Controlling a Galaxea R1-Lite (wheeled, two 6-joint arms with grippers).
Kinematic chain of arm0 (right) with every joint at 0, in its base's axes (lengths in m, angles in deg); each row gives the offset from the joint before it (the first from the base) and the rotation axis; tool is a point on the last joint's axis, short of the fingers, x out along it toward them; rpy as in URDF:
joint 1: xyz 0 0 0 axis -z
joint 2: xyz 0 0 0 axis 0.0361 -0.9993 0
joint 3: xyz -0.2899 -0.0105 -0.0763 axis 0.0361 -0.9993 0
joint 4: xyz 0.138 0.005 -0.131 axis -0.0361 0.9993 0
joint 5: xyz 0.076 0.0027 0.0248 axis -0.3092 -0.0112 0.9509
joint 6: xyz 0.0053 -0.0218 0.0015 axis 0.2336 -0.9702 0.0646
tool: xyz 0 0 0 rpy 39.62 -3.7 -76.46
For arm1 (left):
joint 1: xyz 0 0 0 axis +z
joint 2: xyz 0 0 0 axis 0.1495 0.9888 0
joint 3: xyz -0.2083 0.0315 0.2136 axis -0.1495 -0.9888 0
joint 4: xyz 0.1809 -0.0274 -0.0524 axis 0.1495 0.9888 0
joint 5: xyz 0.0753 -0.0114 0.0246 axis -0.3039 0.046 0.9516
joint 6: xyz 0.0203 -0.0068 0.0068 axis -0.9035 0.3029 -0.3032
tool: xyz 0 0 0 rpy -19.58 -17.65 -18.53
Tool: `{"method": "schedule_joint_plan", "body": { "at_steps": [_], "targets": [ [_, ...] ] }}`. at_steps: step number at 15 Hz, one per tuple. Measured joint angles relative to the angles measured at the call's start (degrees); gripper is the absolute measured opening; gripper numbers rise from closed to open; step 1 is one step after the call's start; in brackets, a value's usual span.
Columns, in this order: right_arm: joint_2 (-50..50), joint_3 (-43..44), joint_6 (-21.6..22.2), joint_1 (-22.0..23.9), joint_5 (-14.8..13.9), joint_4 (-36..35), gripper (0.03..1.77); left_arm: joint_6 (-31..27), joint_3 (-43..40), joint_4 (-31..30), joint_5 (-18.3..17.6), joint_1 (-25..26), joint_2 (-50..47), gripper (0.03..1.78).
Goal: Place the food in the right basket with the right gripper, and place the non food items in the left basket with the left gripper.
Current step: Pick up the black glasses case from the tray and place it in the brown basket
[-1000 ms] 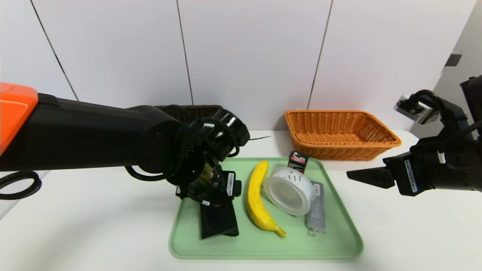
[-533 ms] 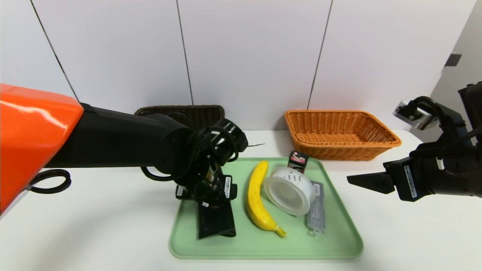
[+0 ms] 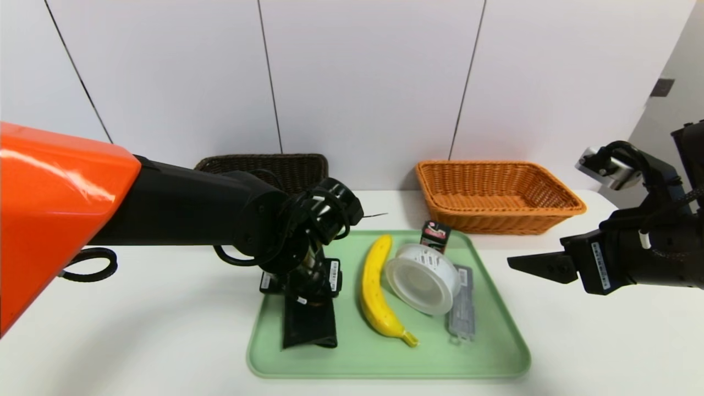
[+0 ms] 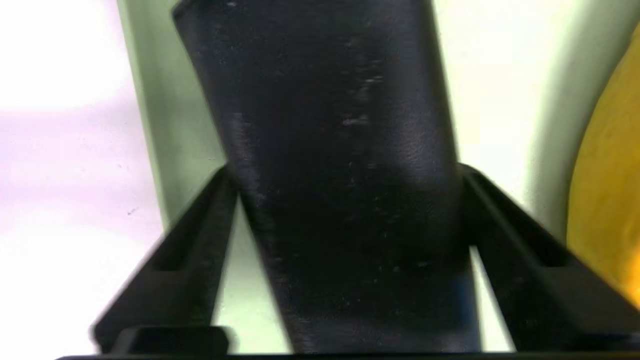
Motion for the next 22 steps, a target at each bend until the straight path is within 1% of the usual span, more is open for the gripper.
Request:
{"method": "schedule_joint_plan", "body": {
  "at_steps": [2,4,5,10,17,18,20,22],
  "targets": [
    [0.2,0.05,0.05,-0.01,0.02,0.02,1.71,0.01,-0.04,-0.02,-1.01,-0.04,-0.11,1.02],
    [0.45,0.06,0.06,-0.04,0.02,0.0,1.71,-0.02,-0.04,-0.05,-1.24,-0.01,-0.39,0.87],
    [0.63,0.06,0.05,-0.04,0.0,0.02,1.71,0.0,-0.06,-0.02,-1.27,-0.04,-0.59,0.82],
    [1.19,0.05,0.06,-0.04,0.02,0.09,1.71,-0.55,-0.11,0.72,-1.38,-0.2,-4.36,0.69],
    [1.44,0.02,0.13,-0.04,0.02,0.05,1.71,-1.1,-0.01,2.77,-1.34,-0.26,-14.07,0.66],
    [1.44,0.06,0.16,-0.04,0.02,0.05,1.71,-1.89,-0.01,2.82,-1.32,-0.26,-15.6,0.66],
    [1.49,0.11,0.16,-0.1,0.02,0.02,1.71,-5.28,0.22,2.86,-1.34,-0.06,-18.81,0.65],
    [1.52,0.13,0.13,-0.15,0.02,0.05,1.71,-10.02,2.01,2.84,-1.57,2.04,-21.04,0.65]
  ]
}}
